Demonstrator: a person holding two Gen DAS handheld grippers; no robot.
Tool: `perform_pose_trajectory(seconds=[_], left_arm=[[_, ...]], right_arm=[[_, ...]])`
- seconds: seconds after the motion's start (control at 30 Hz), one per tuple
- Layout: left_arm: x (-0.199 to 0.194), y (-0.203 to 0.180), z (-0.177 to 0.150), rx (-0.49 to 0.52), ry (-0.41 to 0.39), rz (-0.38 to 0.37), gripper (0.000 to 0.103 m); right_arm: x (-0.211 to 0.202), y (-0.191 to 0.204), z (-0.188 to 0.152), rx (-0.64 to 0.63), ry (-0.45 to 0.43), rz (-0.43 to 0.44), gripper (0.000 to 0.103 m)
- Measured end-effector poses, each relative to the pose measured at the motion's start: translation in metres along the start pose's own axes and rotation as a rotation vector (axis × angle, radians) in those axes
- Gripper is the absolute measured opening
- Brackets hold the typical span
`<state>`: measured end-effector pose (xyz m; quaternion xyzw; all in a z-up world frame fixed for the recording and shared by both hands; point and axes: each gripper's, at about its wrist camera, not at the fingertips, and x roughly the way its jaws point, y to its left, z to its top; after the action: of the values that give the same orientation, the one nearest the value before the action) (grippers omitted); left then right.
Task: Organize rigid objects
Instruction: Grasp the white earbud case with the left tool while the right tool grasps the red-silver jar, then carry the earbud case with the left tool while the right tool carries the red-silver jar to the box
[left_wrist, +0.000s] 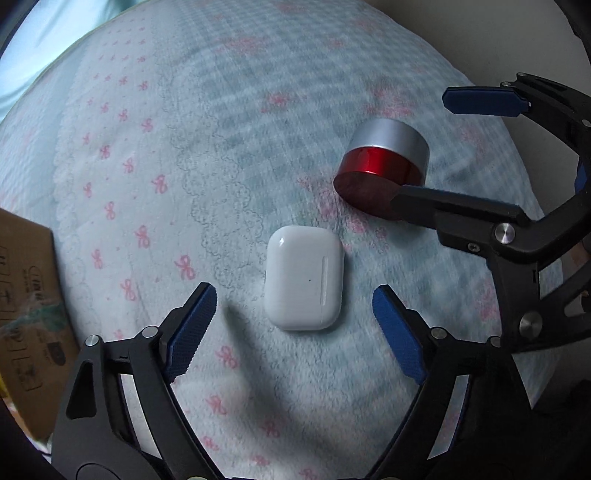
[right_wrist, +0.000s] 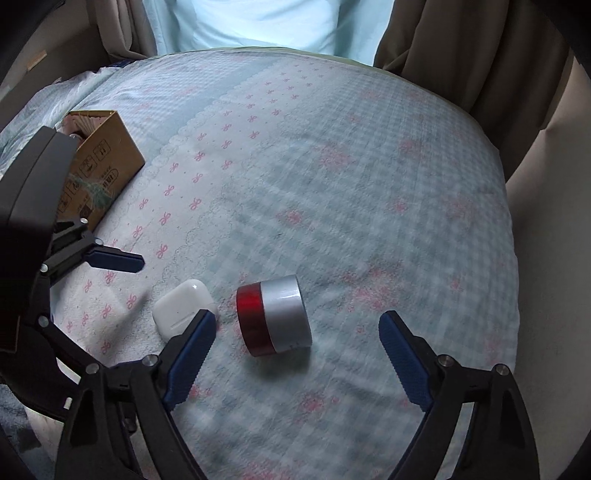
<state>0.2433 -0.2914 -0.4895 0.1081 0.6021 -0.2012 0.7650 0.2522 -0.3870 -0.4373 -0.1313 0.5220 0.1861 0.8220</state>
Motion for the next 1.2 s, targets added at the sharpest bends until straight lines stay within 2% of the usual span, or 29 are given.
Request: perform_pose_trajectory(seconds=[0.1, 0.17, 0.23, 0.3, 0.43, 0.5, 0.57, 0.9, 1.2], left_arm=[[0.010, -0.003, -0.001, 0.007, -0.016, 0.013, 0.080], [0.010, -0.006, -0.002, 0.031, -0.047, 0.028, 0.080], [0.010, -0.010, -0.004, 0.059, -0.066, 0.046, 0.075], [0.010, -0.016, -0.004, 0.077, -0.081, 0.055, 0.067], [0.012, -0.025, 0.000, 0.104, -0.081, 0.065, 0.056], [0.011, -0.029, 0.002, 0.108, -0.074, 0.067, 0.041], [0.009, -0.029, 0.006, 0.102, -0.064, 0.059, 0.041], [0.000, -0.015, 0.010, 0.057, -0.064, 0.025, 0.041], [-0.033, -0.005, 0.007, 0.006, -0.090, -0.019, 0.041]], right_arm=[[0.014, 0.002, -0.005, -0.006, -0.003, 0.020, 0.084], [0.023, 0.002, -0.008, -0.008, 0.003, 0.028, 0.074], [0.027, 0.002, -0.010, -0.012, -0.005, 0.028, 0.073], [0.030, 0.002, -0.012, -0.012, -0.011, 0.031, 0.073], [0.036, 0.001, -0.014, -0.016, -0.014, 0.024, 0.060], [0.037, 0.001, -0.014, -0.008, -0.022, 0.032, 0.056], [0.037, 0.003, -0.013, -0.007, -0.021, 0.055, 0.042], [0.031, 0.001, -0.005, 0.049, 0.011, 0.065, 0.038], [-0.007, 0.000, 0.004, 0.129, 0.000, 0.026, 0.038]])
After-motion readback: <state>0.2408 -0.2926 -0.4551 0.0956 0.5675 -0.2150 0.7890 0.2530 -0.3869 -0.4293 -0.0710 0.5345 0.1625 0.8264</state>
